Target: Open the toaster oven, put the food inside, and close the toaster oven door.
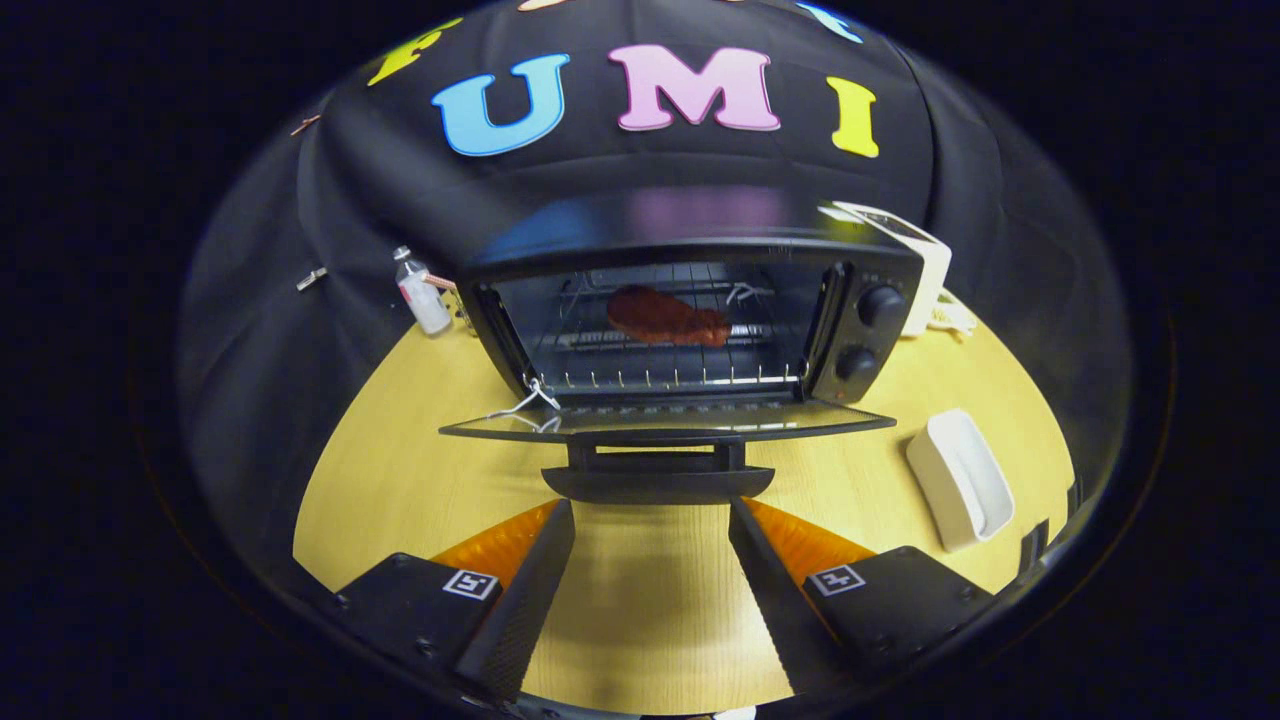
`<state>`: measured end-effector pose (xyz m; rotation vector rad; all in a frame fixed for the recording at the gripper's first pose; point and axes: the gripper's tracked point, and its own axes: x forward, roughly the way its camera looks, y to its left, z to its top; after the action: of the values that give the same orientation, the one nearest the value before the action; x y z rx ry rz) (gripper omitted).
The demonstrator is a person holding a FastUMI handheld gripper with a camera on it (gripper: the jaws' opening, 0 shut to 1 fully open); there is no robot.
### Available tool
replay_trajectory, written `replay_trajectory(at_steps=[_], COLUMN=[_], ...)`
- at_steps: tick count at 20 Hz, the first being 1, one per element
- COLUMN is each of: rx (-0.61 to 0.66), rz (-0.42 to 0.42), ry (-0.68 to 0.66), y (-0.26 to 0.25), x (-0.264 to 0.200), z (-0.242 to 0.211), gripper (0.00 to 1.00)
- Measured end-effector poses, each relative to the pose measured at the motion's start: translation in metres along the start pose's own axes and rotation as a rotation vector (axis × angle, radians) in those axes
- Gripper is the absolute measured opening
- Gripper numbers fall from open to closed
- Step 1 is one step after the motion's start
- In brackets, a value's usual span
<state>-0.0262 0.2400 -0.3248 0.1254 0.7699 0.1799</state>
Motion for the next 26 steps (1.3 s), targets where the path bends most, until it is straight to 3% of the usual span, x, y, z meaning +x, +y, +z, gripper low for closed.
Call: replay_trajectory(at_steps=[12, 19, 26], rx=[-0.015, -0.045, 0.016], rz=[-0.003, 0.008, 0.014], ry=[-0.13, -0.209, -0.33], y=[-0.031, -0.045, -0.084], x=[0.011, -0.047, -0.119], z=[0.093, 0.12, 0.172], gripper=[0.97, 0.96, 0.96])
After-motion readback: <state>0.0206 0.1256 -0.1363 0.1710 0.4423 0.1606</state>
